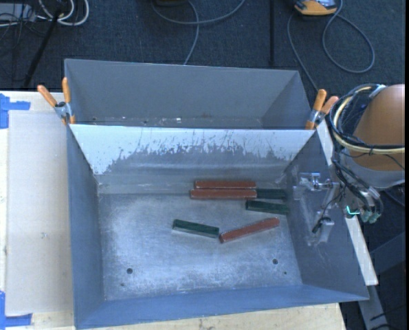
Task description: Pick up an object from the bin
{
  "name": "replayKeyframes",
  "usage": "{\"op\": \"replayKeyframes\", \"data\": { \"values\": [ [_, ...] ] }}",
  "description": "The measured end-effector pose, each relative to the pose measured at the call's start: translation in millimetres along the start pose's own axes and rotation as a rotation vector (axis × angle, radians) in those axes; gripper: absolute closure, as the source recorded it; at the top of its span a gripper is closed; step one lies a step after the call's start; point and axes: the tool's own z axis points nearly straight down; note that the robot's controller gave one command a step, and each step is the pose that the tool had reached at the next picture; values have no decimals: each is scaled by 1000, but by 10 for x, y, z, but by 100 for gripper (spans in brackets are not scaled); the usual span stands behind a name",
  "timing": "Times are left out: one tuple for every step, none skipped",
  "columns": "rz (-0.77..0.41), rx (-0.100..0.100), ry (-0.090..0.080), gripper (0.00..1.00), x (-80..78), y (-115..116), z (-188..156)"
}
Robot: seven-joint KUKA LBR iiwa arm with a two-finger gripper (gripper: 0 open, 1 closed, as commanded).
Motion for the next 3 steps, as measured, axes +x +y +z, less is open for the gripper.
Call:
{"op": "replayKeyframes", "data": {
  "values": [
    [172, -1, -6, 0, -576, 57, 771],
    [-147, 4, -13, 0, -485, -6, -289],
    [-468, 2, -10, 0, -371, 217, 1253]
  ]
}}
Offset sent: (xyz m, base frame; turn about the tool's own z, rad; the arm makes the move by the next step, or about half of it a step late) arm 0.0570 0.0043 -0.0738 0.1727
